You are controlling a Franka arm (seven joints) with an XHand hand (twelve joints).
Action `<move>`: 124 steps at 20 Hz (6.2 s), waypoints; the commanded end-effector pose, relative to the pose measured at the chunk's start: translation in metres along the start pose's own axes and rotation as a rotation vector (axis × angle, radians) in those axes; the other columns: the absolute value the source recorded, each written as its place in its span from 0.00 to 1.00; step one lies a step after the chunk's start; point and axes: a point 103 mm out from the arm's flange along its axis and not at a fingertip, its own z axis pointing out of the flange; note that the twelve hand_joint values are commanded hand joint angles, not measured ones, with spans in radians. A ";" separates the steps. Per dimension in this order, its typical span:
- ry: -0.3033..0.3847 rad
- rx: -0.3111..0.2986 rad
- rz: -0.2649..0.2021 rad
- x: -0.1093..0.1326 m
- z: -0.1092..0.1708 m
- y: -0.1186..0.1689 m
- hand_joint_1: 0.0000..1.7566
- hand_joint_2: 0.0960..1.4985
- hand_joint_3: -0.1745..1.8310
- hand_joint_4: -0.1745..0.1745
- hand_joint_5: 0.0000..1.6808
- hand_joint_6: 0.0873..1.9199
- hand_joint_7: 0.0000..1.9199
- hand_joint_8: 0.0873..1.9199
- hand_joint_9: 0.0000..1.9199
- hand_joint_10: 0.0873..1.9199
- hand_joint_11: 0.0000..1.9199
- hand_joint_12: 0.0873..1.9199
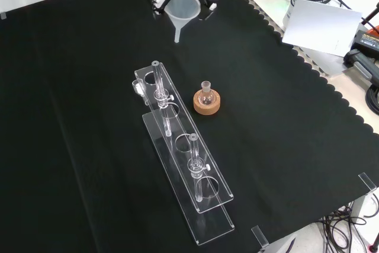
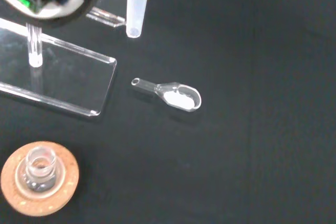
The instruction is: Place the funnel on the round-bottom flask.
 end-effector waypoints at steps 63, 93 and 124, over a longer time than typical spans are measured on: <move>0.082 0.066 -0.070 0.074 0.127 0.007 0.53 0.39 0.49 0.51 0.46 0.41 0.47 0.32 0.61 0.15 0.42 0.59; 0.083 0.090 -0.083 0.080 0.148 0.024 0.53 0.39 0.49 0.50 0.46 0.41 0.47 0.32 0.61 0.15 0.43 0.59; 0.071 0.115 -0.084 0.089 0.165 0.031 0.50 0.36 0.49 0.38 0.27 0.31 0.32 0.38 0.45 0.24 0.31 0.64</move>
